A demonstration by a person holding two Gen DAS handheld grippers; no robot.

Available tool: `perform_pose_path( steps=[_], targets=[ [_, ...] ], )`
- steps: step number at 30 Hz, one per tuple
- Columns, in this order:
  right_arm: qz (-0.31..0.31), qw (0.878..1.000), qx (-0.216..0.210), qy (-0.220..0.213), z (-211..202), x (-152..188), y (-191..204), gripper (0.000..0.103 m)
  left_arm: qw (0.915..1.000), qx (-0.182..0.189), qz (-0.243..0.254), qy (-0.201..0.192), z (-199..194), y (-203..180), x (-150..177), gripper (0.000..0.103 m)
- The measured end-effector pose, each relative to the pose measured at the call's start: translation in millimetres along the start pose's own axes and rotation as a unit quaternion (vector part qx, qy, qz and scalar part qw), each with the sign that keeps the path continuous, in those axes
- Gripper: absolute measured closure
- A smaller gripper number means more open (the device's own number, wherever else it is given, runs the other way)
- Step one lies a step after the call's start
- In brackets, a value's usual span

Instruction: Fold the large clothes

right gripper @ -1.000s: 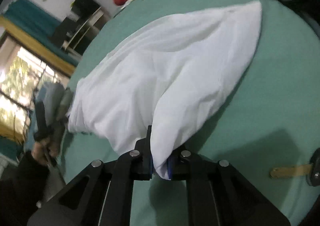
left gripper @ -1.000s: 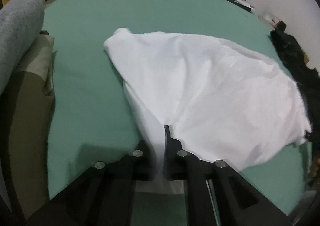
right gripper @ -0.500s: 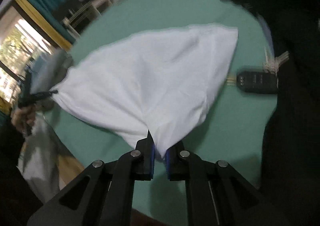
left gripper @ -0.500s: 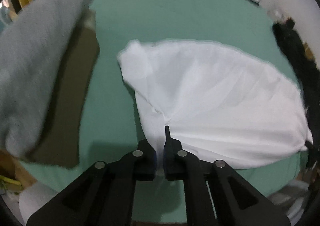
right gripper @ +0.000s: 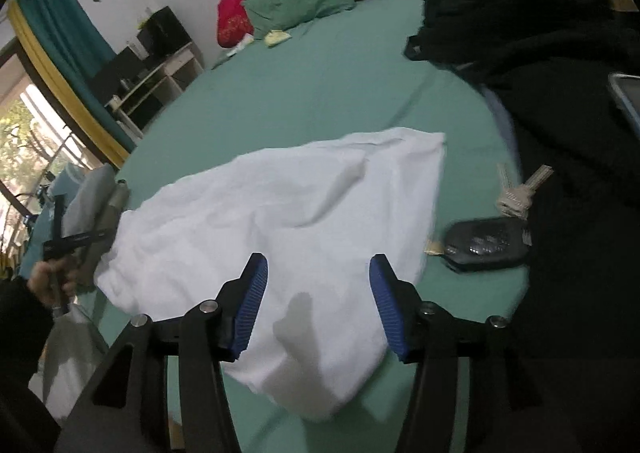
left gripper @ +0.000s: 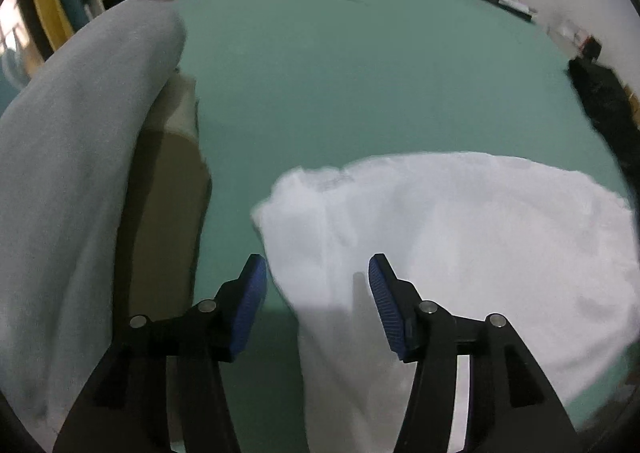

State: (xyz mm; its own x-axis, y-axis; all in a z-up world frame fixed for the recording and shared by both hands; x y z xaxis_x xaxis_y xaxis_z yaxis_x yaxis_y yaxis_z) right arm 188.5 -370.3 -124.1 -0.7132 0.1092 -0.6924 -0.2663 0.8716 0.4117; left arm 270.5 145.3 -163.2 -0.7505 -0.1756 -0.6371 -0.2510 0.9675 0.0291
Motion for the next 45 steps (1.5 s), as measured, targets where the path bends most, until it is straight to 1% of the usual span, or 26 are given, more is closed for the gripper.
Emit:
perform_pose_path(
  steps=[2,3,4,5,6,7,9,11,12,13,16,17,18,19,20,23,25,26,27,29,31,34,36,40,42,45],
  targets=[
    [-0.007,1.0,-0.005,0.011,13.6,0.7,3.5,0.05,0.9996,-0.014,0.021,0.014,25.9,5.3,-1.2,0.046],
    [-0.011,1.0,-0.009,0.022,24.0,3.1,8.2,0.05,0.9994,-0.019,0.02,0.021,36.0,7.6,0.5,0.046],
    [-0.014,0.999,-0.014,0.032,35.7,6.3,13.5,0.05,1.0,-0.004,-0.003,-0.005,39.7,12.3,-5.0,0.047],
    [-0.019,0.999,-0.017,0.039,47.1,10.6,19.0,0.05,0.9999,0.001,-0.01,-0.009,43.8,14.0,-8.1,0.065],
    [-0.022,0.999,-0.017,0.046,54.3,13.1,20.5,0.05,0.9998,0.012,-0.01,-0.014,45.4,12.7,-11.6,0.099],
    [-0.023,0.998,-0.014,0.052,58.6,16.9,16.8,0.05,0.9998,0.01,0.004,-0.017,47.2,9.3,-17.1,0.098],
    [-0.018,0.998,-0.002,0.056,70.2,17.3,13.5,0.05,0.9989,-0.021,0.025,-0.035,47.5,7.8,-26.7,0.099],
    [-0.013,0.999,0.011,0.051,79.2,12.8,12.0,0.05,0.9976,-0.039,0.025,-0.051,48.8,8.9,-38.6,0.099],
    [-0.02,0.998,0.019,0.049,82.0,10.1,13.0,0.049,0.9973,-0.043,0.011,-0.059,48.6,13.5,-45.9,0.099],
    [-0.039,0.997,0.035,0.05,86.5,6.9,16.0,0.05,0.9978,-0.036,-0.004,-0.055,50.1,16.7,-50.9,0.098],
    [-0.084,0.993,0.067,0.052,96.8,3.4,24.4,0.049,0.9994,-0.021,-0.026,-0.011,61.3,14.1,-53.3,0.095],
    [-0.089,0.992,0.071,0.051,97.8,2.6,25.1,0.049,0.9994,-0.019,-0.028,-0.002,60.8,11.8,-53.7,0.084],
    [-0.093,0.992,0.074,0.05,98.9,2.4,26.0,0.049,0.9995,-0.019,-0.024,-0.003,57.2,8.7,-54.9,0.062],
    [-0.095,0.991,0.076,0.048,99.1,2.1,27.3,0.049,0.9993,-0.025,-0.02,-0.017,48.2,5.6,-56.3,0.053],
    [-0.095,0.991,0.075,0.047,97.2,2.3,27.4,0.049,0.999,-0.031,-0.018,-0.028,38.7,4.8,-56.7,0.048],
    [-0.089,0.993,0.075,0.035,83.2,2.9,26.2,0.049,0.9984,-0.016,-0.005,-0.054,4.7,-17.6,-53.7,0.048],
    [-0.092,0.993,0.07,0.02,70.7,3.4,27.2,0.048,0.9978,0.008,0.006,-0.066,-21.8,-40.0,-46.1,0.048],
    [-0.094,0.993,0.069,0.013,64.4,3.9,28.6,0.042,0.9968,0.032,0.01,-0.073,-36.8,-54.1,-40.0,0.048],
    [-0.096,0.993,0.067,0.005,56.5,5.3,30.5,0.034,0.9956,0.054,0.016,-0.074,-47.8,-67.5,-33.9,0.048],
    [-0.097,0.993,0.068,0.0,48.8,8.2,31.2,0.028,0.9923,0.096,0.024,-0.074,-59.3,-102.6,-22.9,0.048],
    [-0.092,0.994,0.066,-0.004,39.5,11.5,29.7,0.028,0.9881,0.132,0.046,-0.064,-72.4,-137.3,-2.7,0.048],
    [-0.073,0.995,0.064,-0.01,29.0,13.0,22.5,0.028,0.9831,0.162,0.063,-0.057,-83.3,-170.3,22.6,0.048],
    [-0.046,0.997,0.066,-0.016,17.9,13.2,10.9,0.028,0.9814,0.173,0.066,-0.052,-79.3,-196.1,29.5,0.048],
    [0.014,0.998,0.064,-0.02,3.6,14.5,-11.4,0.027,0.9791,0.184,0.078,-0.039,-72.4,-221.4,46.6,0.048],
    [0.054,0.997,0.056,-0.019,-1.1,16.1,-23.3,0.027,0.9806,0.174,0.083,-0.035,-66.9,-226.7,56.0,0.048],
    [0.094,0.995,0.039,-0.01,-2.6,18.8,-32.5,0.027,0.9839,0.162,0.075,0.003,-42.8,-230.2,78.6,0.047]
  ],
)
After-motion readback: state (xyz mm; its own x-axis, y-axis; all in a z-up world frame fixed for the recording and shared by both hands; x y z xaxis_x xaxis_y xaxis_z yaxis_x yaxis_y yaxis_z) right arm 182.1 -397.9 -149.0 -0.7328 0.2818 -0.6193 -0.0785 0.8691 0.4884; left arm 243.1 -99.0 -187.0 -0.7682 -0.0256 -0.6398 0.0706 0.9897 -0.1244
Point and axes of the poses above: each gripper's, at about its wrist camera, not at the fingertips, and z roughly the way its jaws point, y to its left, x to its underside, the point moved 5 cm from there along z, roughly the way its jaws point, and after that the axes turned 11 degrees about -y, right-handed, at the moved point
